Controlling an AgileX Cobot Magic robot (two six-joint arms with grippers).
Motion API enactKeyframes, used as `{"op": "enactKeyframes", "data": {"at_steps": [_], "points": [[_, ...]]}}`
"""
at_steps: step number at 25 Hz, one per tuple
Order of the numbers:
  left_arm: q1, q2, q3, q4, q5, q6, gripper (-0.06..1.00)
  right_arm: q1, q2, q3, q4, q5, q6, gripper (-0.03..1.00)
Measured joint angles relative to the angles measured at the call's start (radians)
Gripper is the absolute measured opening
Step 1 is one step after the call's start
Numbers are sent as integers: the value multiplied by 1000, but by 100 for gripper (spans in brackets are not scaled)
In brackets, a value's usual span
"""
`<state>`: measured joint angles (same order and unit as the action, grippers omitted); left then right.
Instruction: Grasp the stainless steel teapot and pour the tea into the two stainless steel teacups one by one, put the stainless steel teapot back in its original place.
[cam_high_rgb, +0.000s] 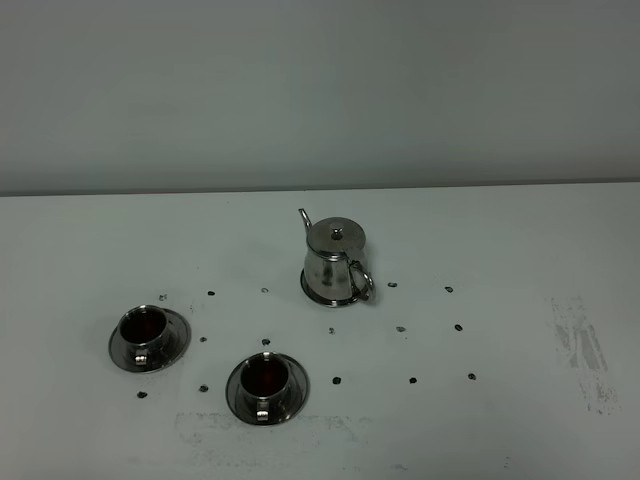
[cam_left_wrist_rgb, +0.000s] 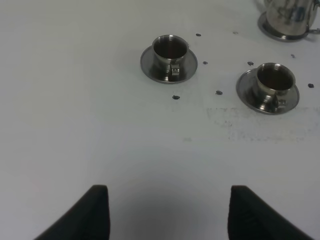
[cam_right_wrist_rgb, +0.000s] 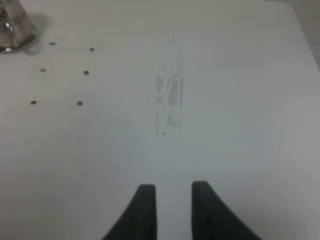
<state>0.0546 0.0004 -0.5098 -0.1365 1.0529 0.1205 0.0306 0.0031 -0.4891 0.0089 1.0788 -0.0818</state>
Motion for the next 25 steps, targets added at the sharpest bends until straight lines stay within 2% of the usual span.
{"op": "enactKeyframes", "data": {"at_steps": [25], "points": [[0, 0, 0, 0, 0, 0, 57, 0, 0, 0, 0, 0, 0, 20]]}}
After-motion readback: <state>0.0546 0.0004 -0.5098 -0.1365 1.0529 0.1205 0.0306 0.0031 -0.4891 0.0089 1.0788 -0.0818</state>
